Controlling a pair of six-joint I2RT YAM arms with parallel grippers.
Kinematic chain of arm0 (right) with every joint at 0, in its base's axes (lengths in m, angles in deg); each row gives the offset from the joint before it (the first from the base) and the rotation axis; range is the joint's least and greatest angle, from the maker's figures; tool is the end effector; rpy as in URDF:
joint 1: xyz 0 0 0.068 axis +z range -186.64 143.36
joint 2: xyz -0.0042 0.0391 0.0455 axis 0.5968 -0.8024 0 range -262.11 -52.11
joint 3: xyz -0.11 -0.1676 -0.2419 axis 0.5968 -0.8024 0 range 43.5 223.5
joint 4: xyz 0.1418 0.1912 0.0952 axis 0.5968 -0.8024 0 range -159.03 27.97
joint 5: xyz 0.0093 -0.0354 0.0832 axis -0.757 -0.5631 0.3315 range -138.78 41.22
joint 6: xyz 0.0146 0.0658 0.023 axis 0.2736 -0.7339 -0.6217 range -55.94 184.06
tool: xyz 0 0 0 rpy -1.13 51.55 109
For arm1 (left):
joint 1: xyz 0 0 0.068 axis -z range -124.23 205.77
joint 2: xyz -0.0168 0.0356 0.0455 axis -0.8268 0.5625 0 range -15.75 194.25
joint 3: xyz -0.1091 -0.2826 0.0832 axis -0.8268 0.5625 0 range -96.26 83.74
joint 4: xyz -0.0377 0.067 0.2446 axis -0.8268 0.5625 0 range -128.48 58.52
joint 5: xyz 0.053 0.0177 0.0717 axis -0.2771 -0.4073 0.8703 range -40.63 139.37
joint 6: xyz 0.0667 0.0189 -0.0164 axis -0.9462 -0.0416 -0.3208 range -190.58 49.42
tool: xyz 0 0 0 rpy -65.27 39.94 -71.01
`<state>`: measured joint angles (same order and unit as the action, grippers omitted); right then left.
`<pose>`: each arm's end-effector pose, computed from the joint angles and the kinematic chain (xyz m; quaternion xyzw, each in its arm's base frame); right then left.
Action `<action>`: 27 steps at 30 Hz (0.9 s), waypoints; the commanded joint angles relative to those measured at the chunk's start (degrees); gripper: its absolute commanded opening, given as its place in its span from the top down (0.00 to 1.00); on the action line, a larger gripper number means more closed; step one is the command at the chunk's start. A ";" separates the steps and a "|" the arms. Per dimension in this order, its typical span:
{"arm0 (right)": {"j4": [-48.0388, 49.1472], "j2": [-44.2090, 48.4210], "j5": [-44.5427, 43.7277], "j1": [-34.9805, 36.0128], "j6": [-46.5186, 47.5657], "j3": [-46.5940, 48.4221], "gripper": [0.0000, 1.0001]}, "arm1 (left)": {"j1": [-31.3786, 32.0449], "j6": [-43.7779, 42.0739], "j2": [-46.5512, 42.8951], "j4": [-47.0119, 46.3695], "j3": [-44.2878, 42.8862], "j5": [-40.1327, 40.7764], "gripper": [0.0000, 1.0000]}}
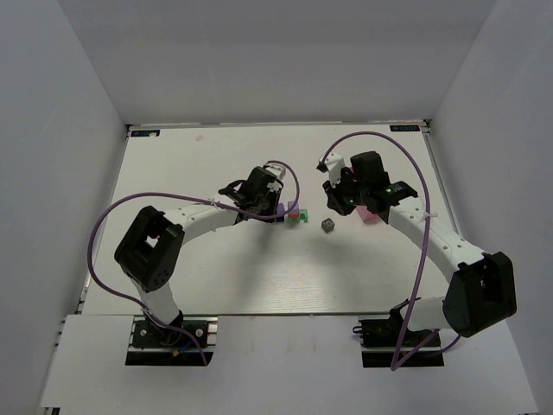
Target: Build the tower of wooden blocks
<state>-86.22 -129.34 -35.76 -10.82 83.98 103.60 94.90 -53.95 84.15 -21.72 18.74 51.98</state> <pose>0.2619 0.1413 0.3127 -0.3948 0.8159 0.1242 0.4036 0.3010 -0.2413 0.2236 0.1769 0.9276 -0.1345 0.3003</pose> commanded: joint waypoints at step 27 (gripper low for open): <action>0.02 -1.08 2.36 -0.42 1.08 -0.07 0.64 | 0.24 -5.09 -13.38 2.76 1.10 -2.60 0.62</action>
<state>-86.24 -129.58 -34.78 -11.08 84.20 103.60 94.90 -55.29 79.08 -19.25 19.38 52.44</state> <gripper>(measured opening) 0.328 0.363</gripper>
